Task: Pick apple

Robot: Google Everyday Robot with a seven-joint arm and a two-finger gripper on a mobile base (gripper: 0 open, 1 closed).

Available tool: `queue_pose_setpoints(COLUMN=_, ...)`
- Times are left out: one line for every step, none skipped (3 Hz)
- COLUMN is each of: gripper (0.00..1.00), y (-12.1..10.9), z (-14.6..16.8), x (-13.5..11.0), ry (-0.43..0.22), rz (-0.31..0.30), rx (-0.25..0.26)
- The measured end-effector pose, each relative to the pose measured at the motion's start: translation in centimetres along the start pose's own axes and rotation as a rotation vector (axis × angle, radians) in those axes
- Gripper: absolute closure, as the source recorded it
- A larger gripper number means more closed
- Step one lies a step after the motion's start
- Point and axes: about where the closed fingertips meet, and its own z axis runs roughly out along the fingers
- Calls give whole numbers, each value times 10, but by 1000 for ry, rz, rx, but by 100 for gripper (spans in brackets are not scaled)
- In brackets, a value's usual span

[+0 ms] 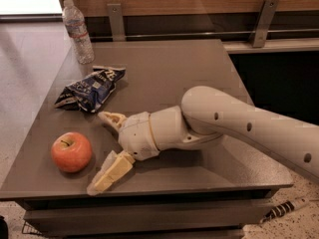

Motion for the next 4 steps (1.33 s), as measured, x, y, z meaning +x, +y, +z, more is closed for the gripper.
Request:
queue_pose_setpoints(gripper=0, y=4, z=20, x=7, ry=-76, rz=22, rx=-29)
queue_pose_setpoints(gripper=0, y=6, z=32, x=0, ry=-116, rz=21, rx=-50)
queue_pose_setpoints(gripper=13, y=9, z=39, x=-11, ry=-130, rz=13, rx=-67)
queue_pose_setpoints(gripper=37, y=10, z=41, x=-12, ry=-130, rz=11, rx=-70)
